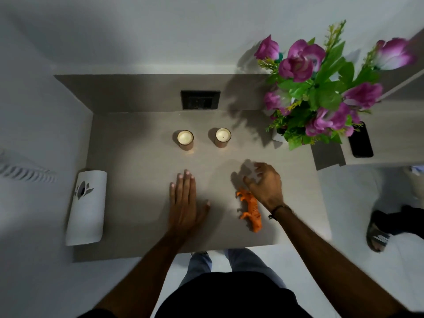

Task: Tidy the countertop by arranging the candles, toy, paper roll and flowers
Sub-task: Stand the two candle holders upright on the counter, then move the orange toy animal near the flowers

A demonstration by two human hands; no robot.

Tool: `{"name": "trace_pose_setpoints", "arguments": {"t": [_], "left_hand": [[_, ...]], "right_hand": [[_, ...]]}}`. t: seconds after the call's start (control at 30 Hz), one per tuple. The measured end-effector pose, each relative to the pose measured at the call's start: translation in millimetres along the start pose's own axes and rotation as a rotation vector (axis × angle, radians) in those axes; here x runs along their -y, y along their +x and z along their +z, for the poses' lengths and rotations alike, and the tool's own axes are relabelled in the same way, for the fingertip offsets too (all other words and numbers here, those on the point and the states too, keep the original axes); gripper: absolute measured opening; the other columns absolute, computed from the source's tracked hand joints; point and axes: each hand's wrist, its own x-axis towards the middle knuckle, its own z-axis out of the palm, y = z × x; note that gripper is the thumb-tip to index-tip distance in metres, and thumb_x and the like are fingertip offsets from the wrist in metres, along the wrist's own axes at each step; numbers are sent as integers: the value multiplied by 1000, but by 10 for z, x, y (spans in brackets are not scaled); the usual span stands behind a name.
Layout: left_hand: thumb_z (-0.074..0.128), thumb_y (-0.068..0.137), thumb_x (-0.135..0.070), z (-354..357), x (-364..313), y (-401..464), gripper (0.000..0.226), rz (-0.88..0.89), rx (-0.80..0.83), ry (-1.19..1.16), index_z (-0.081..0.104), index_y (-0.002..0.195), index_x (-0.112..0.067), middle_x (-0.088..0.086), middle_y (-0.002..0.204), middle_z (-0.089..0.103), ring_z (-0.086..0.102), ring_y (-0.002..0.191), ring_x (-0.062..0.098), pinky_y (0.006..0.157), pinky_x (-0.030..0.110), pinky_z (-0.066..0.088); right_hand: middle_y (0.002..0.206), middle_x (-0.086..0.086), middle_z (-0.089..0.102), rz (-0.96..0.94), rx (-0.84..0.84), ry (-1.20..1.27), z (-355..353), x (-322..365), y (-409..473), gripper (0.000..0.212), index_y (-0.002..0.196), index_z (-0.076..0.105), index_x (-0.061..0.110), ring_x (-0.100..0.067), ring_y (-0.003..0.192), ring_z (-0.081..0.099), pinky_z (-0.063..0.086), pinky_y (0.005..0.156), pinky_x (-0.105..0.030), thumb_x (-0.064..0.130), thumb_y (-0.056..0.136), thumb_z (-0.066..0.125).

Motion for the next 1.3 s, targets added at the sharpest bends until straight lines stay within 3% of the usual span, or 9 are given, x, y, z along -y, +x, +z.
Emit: {"name": "trace_pose_setpoints", "arguments": {"t": [0.23,0.37,0.53,0.63,0.73,0.93,1.1,1.23,1.3], "left_hand": [[35,103,-61,85,-50,-188,88,18,66,73,16,169,-5,17,180,15,15,168,35,135,62,16],[34,103,-61,99,-41,-180,88,17,60,94,19,168,-5,17,180,17,18,168,36,134,62,19],[34,102,-64,145,-12,-166,90,16,58,74,17,169,-6,16,180,16,16,168,34,136,60,15],[35,102,-66,175,7,-159,91,22,59,65,18,168,-6,17,180,18,17,168,35,135,60,14],[36,102,-66,182,26,-160,93,30,69,89,17,168,-5,19,179,17,17,167,38,134,63,18],[41,103,-62,172,5,-179,92,28,58,56,13,169,-5,16,181,9,8,169,35,135,63,15],[46,101,-61,188,11,-189,94,35,21,35,14,169,-5,16,181,11,8,169,35,134,63,18],[45,101,-63,177,7,-188,94,43,18,61,17,168,-3,18,180,14,12,168,37,133,65,20],[39,101,-66,140,-7,-172,94,33,40,73,17,168,-3,19,180,14,13,168,37,133,65,19]], "right_hand": [[97,1,76,181,183,-98,22,-381,-511,44,94,72,25,-23,98,71,51,81,-31,60,67,76],[79,3,72,314,198,-42,134,-365,-483,33,63,58,28,-24,95,71,44,72,-25,53,65,80],[83,4,73,431,30,235,60,-182,-120,50,77,63,23,-17,88,71,52,75,-25,52,46,89],[77,5,71,320,-166,205,-27,78,272,44,80,60,20,-21,85,72,53,72,-26,49,57,84],[83,-6,72,153,-276,117,-23,309,628,35,86,59,15,-33,87,68,51,70,-34,44,74,75],[102,-18,71,149,-256,8,130,468,1110,43,96,70,6,-36,98,67,51,80,-37,47,93,57],[91,-17,73,171,-262,46,132,459,1230,49,88,72,4,-36,91,69,52,76,-34,50,92,55],[113,-17,67,138,-259,31,37,391,1009,65,113,61,1,-35,108,63,51,88,-40,52,77,74],[107,-14,64,84,-337,100,17,287,701,62,113,55,4,-35,100,62,51,81,-40,51,76,73]]}}
